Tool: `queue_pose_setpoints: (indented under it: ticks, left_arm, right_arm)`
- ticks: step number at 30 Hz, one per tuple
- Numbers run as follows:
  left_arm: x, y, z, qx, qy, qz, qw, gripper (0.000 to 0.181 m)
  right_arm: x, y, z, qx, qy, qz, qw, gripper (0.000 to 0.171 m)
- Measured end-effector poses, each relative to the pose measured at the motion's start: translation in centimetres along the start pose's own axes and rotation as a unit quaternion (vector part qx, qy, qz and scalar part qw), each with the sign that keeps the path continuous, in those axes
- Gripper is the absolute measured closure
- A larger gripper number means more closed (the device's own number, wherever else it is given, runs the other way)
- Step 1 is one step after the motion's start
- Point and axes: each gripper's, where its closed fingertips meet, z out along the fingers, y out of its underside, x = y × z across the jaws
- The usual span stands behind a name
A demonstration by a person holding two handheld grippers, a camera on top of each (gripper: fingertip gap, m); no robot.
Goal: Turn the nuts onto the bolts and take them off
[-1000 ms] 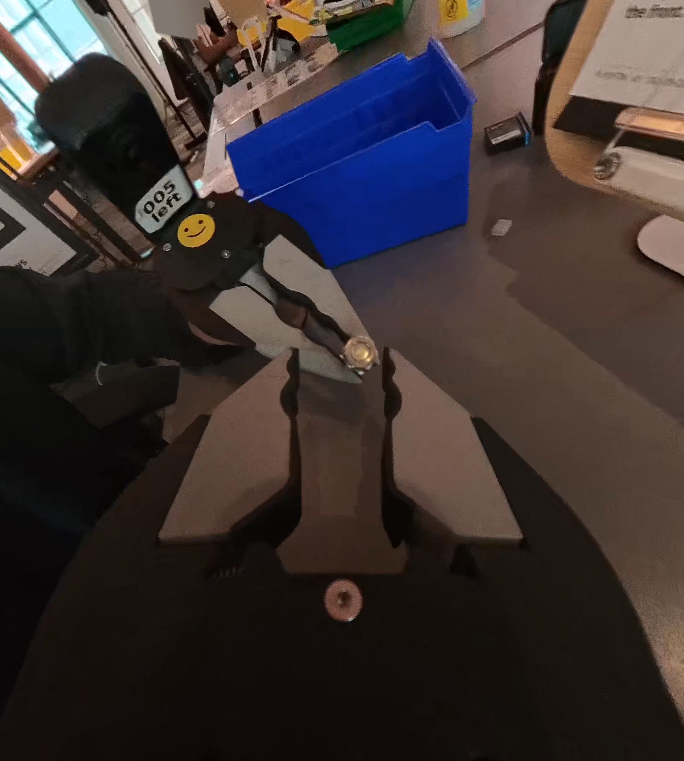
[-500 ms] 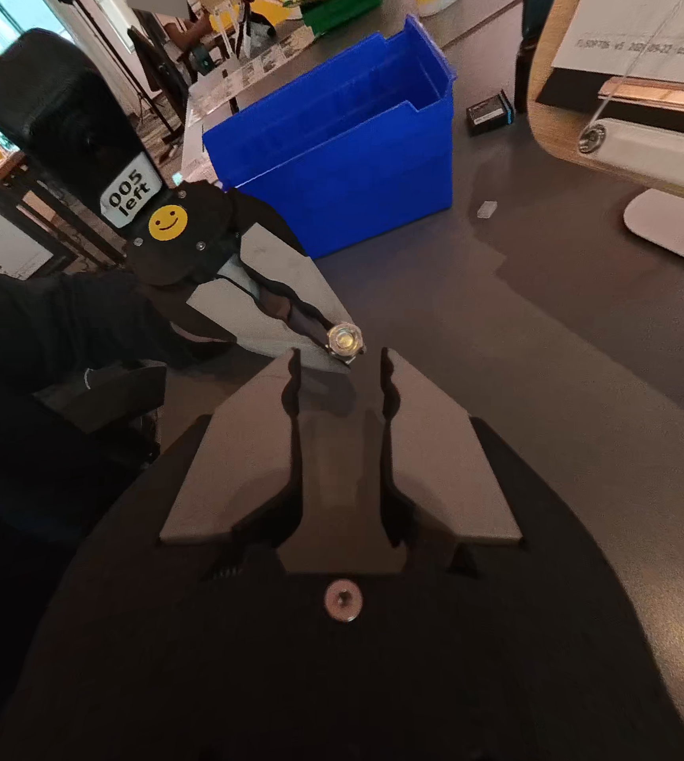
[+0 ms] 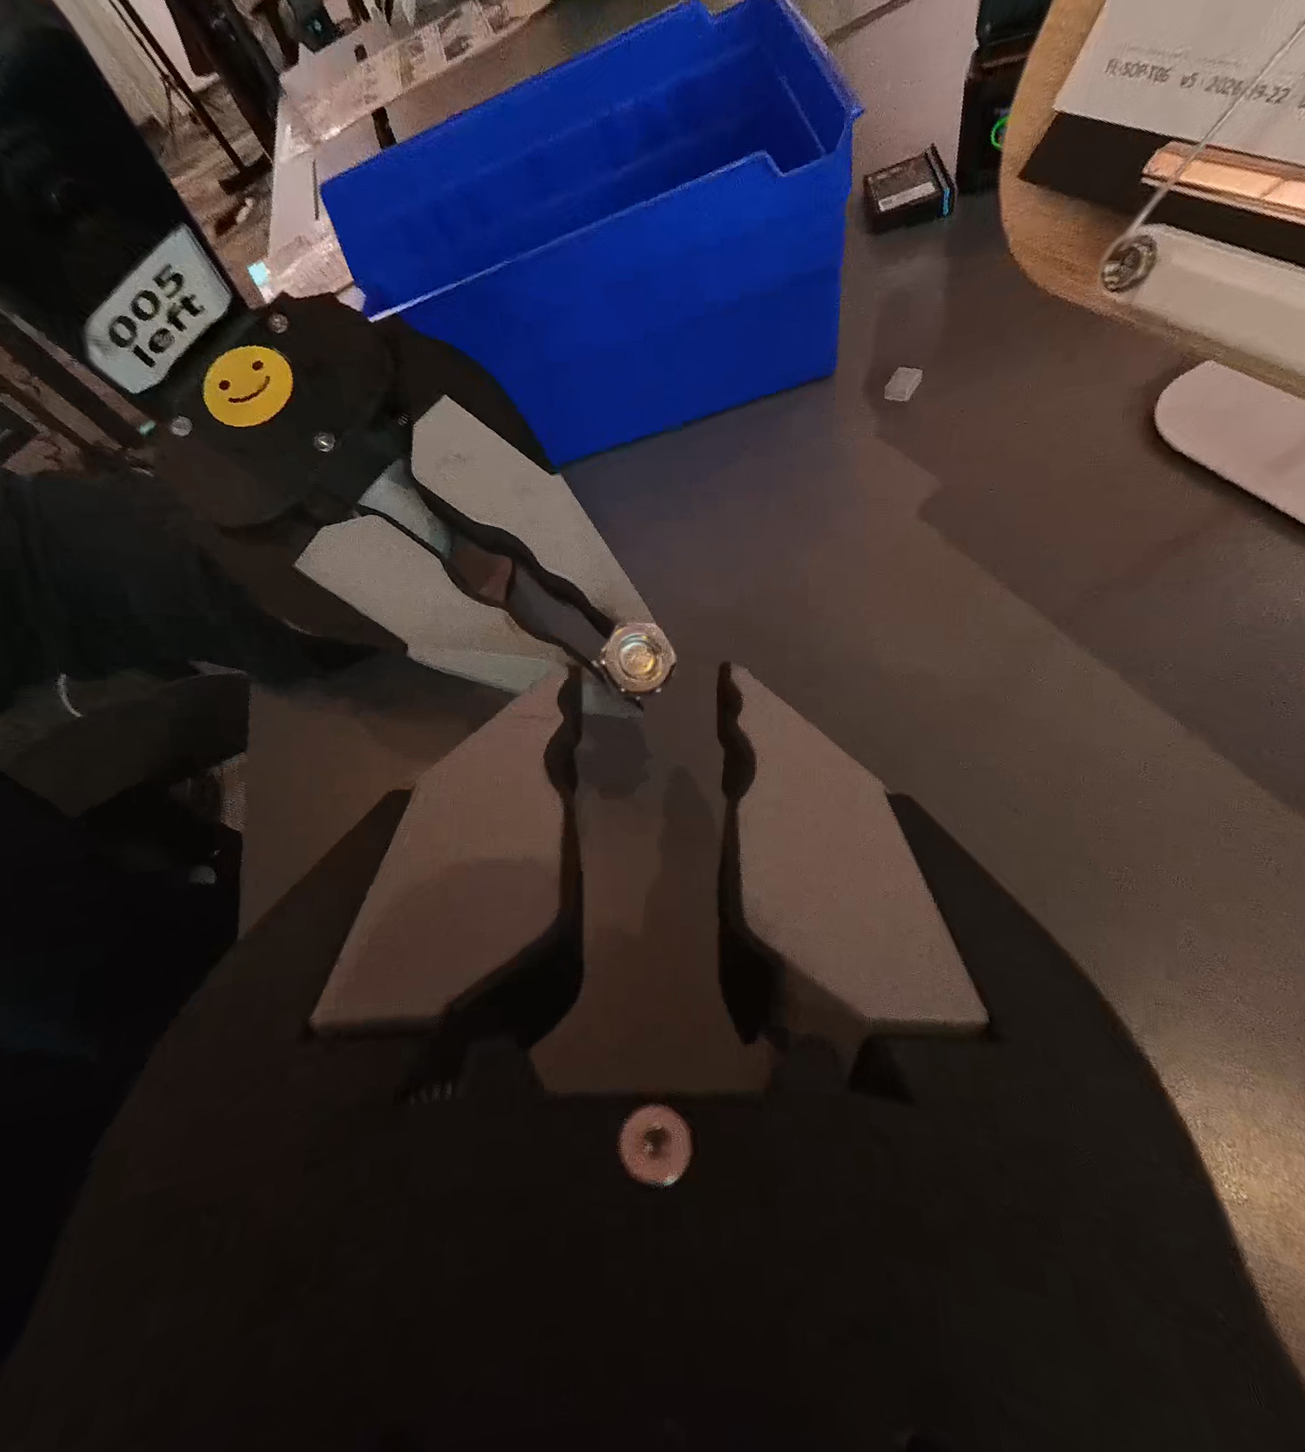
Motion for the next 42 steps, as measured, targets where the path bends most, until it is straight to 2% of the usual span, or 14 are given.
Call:
queue_pose_setpoints:
  ticks: [2, 3, 5, 8, 13, 18, 22, 25, 31, 38, 42]
  left_arm:
    - [-0.2, 0.0, 0.0, -0.001, -0.005, 0.003, 1.0, 0.175]
    - [-0.3, 0.0, -0.1, 0.001, -0.002, -0.002, 1.0, 0.174]
    - [-0.5, 0.1, -0.2, 0.0, -0.005, -0.006, 1.0, 0.174]
    - [-0.8, 0.0, -0.2, 0.004, -0.01, -0.009, 1.0, 0.174]
    - [-1.1, -0.2, -0.4, 0.009, -0.019, -0.012, 1.0, 0.175]
    - [-0.9, -0.3, -0.4, 0.012, -0.013, -0.016, 1.0, 0.174]
    - [-0.4, -0.6, -0.3, 0.016, -0.003, -0.019, 1.0, 0.174]
    - [-0.1, -0.8, -0.3, 0.02, 0.002, -0.019, 1.0, 0.174]
    - [0.2, -1.2, -0.5, 0.031, 0.024, -0.04, 0.998, 0.174]
    - [-0.9, -1.2, -0.8, 0.033, -0.004, -0.042, 0.999, 0.174]
    - [-1.6, -1.0, -1.0, 0.031, -0.02, -0.042, 0.998, 0.175]
  right_arm:
    - [1.2, 0.9, 0.2, -0.025, 0.03, 0.006, 0.999, 0.147]
    - [2.1, 1.3, 0.0, -0.033, 0.049, 0.014, 0.998, 0.159]
    - [2.1, 1.5, -0.5, -0.028, 0.03, 0.023, 0.999, 0.149]
    - [0.1, -0.1, -1.2, 0.031, -0.031, 0.038, 0.998, 0.14]
    - [0.1, -0.7, -0.5, 0.064, -0.013, 0.044, 0.997, 0.141]
    - [-1.0, -1.7, 0.2, 0.098, -0.05, 0.059, 0.992, 0.138]
    - [-0.9, -2.3, 0.7, 0.112, -0.069, 0.071, 0.989, 0.145]
    - [-0.8, -2.5, 0.8, 0.121, -0.089, 0.092, 0.984, 0.156]
    - [-1.2, -2.6, 0.3, 0.127, -0.116, 0.087, 0.981, 0.156]
    - [-0.3, -2.5, -0.4, 0.128, -0.083, 0.091, 0.984, 0.138]
    - [-0.3, -2.3, -0.2, 0.122, -0.053, 0.075, 0.988, 0.14]
